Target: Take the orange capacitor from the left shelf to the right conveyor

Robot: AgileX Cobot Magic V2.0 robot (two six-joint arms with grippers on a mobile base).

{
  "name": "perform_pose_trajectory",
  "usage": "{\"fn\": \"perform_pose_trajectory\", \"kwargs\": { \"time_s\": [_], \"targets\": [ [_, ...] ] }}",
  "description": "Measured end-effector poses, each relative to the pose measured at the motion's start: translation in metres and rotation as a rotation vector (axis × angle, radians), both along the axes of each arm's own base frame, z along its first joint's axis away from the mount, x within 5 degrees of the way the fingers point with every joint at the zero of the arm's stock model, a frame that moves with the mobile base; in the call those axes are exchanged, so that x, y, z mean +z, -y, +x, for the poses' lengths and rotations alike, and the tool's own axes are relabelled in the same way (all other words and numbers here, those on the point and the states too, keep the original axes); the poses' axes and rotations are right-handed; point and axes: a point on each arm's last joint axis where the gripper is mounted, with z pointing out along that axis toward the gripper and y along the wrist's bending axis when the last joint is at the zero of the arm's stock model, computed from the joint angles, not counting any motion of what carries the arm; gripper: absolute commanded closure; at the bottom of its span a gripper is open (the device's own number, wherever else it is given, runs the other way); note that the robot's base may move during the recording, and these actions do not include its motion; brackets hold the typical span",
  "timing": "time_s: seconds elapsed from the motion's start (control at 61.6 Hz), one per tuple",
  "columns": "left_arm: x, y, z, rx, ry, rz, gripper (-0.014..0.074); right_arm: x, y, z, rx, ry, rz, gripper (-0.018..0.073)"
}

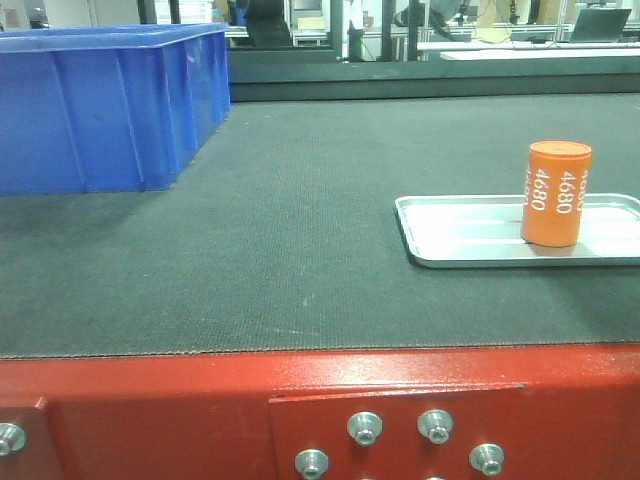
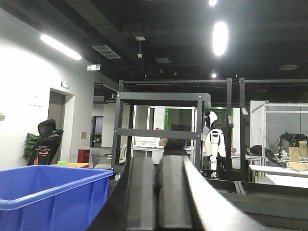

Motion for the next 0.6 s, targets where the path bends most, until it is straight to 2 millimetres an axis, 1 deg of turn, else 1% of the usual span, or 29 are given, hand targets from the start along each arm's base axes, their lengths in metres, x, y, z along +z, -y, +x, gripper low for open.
{"fn": "perform_pose_trajectory", "kwargs": {
  "time_s": [0.097, 0.195, 0.276, 0.374, 0.422, 0.471, 0.504, 0.601],
  "targets": [
    [0.0, 0.0, 0.0, 0.0, 0.0, 0.0, 0.0701, 0.001, 0.002, 0.001, -0.014, -0.004, 0.02, 0.0503],
    [0.0, 0.0, 0.0, 0.0, 0.0, 0.0, 0.0701, 0.009, 0.002, 0.003, -0.021, 0.02, 0.04, 0.0503],
    [0.0, 0.0, 0.0, 0.0, 0.0, 0.0, 0.0701, 0.021, 0.004, 0.0, -0.021, 0.066, 0.057, 0.0503],
    [0.0, 0.0, 0.0, 0.0, 0.0, 0.0, 0.0701, 0.04, 0.007, -0.01, -0.016, 0.1, 0.081, 0.0503],
    [0.0, 0.0, 0.0, 0.0, 0.0, 0.0, 0.0701, 0.047, 0.01, -0.015, -0.016, 0.088, 0.1, 0.0503],
    [0.0, 0.0, 0.0, 0.0, 0.0, 0.0, 0.0701, 0.051, 0.013, -0.019, -0.017, 0.037, 0.116, 0.0503],
    [0.0, 0.0, 0.0, 0.0, 0.0, 0.0, 0.0701, 0.056, 0.018, -0.026, -0.028, 0.004, 0.134, 0.0503],
    [0.0, 0.0, 0.0, 0.0, 0.0, 0.0, 0.0701, 0.056, 0.026, -0.039, -0.055, -0.096, 0.136, 0.0503]
  ]
}}
